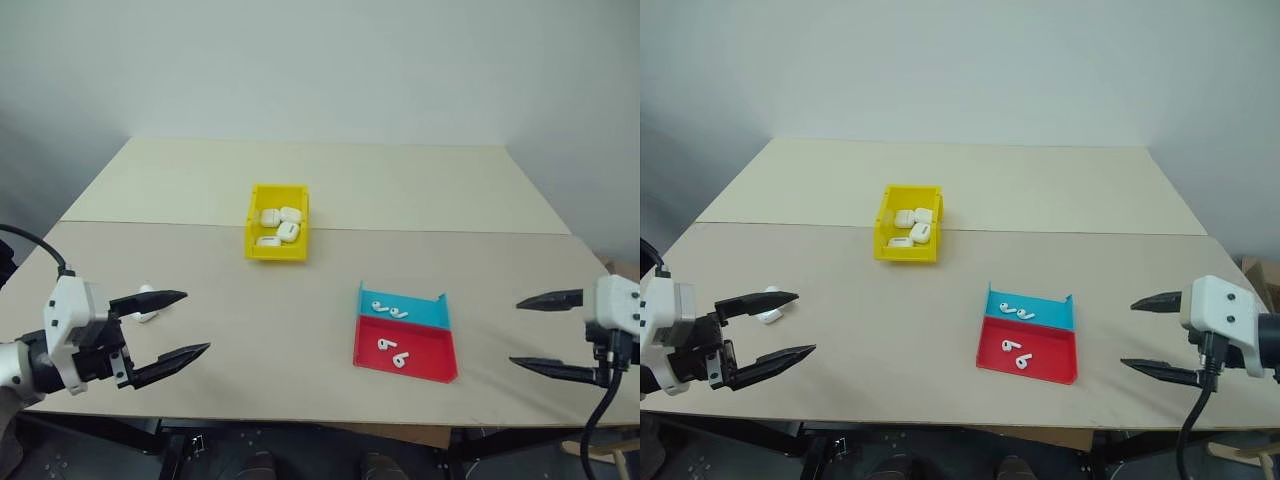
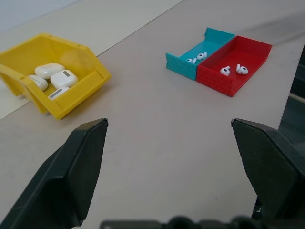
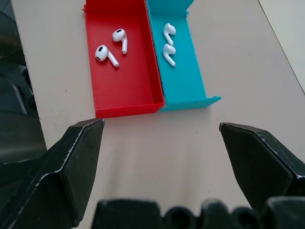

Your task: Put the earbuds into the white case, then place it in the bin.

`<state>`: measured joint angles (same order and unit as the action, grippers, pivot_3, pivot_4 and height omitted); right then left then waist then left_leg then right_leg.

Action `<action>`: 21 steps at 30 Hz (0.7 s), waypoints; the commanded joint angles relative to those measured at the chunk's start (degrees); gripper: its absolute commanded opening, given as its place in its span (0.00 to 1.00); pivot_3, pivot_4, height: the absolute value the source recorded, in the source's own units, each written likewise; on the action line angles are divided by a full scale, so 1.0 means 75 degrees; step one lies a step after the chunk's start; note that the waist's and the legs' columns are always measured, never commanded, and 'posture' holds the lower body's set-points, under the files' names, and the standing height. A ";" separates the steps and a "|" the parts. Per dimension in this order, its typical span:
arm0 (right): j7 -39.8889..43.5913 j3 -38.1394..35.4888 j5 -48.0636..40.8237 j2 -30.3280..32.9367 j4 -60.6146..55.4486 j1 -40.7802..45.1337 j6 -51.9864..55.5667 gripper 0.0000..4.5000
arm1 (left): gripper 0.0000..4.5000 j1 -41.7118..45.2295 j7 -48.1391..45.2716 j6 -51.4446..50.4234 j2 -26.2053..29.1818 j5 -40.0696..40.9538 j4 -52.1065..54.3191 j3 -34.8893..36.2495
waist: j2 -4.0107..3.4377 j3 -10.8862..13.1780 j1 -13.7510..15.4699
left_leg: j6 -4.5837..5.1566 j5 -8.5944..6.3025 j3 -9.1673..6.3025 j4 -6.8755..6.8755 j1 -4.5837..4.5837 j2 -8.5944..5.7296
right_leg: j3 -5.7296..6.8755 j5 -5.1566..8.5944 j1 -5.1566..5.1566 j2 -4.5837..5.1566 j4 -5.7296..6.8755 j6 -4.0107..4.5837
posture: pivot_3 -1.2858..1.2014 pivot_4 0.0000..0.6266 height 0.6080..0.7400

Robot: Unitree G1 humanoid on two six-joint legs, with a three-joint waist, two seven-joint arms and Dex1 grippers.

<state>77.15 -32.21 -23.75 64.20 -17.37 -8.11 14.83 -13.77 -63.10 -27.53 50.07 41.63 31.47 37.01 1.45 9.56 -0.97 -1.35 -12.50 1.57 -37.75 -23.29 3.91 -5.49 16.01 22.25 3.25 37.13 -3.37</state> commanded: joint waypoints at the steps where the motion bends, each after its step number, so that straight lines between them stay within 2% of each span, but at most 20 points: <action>1: -0.0077 -0.0052 0.0012 0.0018 0.0045 0.0160 -0.0220 1.00 | 1.00 -0.0001 -0.0019 0.0252 0.0150 -0.0143 0.0107 0.0190 | 0.0000 0.0000 -0.0001 | 0.0000 0.0000 0.0000 0.0000 0.0000 0.0000 | 0.0000 0.0000 0.0000 0.0000 0.0000 0.0000 | 0.52 0.24 1.00; 13: -0.0353 0.0041 -0.0062 -0.0578 0.0190 0.0474 -0.0922 1.00 | 1.00 -0.0312 0.1402 -0.0394 0.0127 -0.0524 0.0891 0.0512 | 0.0002 0.0000 0.0003 | 0.0000 0.0000 0.0000 0.0000 -0.0001 0.0000 | 0.0000 0.0000 -0.0001 0.0001 -0.0001 -0.0001 | 0.52 0.24 1.00; 17: -0.0002 0.0235 -0.0483 -0.0387 0.0488 0.0858 -0.0648 1.00 | 1.00 -0.0567 0.2514 -0.1187 0.0196 -0.1140 0.1762 0.0721 | 0.0003 0.0000 -0.0024 | 0.0000 0.0000 0.0000 0.0000 0.0002 0.0000 | -0.0001 -0.0001 -0.0003 0.0000 -0.0001 0.0000 | 0.52 0.24 1.00; 21: -0.0057 0.0538 -0.0299 0.0091 0.0594 0.1082 -0.0121 1.00 | 1.00 -0.0407 0.3210 -0.2747 0.0705 -0.1100 0.2150 0.0847 | -0.0001 0.0000 -0.0016 | 0.0000 0.0000 -0.0001 0.0000 0.0004 0.0000 | -0.0003 -0.0001 -0.0001 -0.0001 0.0002 0.0001 | 0.52 0.24 1.00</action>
<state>76.82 -27.96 -25.65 63.03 -12.74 -0.78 11.74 -17.80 -41.79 -43.14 53.79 33.50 45.73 41.50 1.44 9.57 -1.09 -1.35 -12.50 1.57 -37.74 -23.25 3.91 -5.52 16.00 22.24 3.25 37.14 -3.36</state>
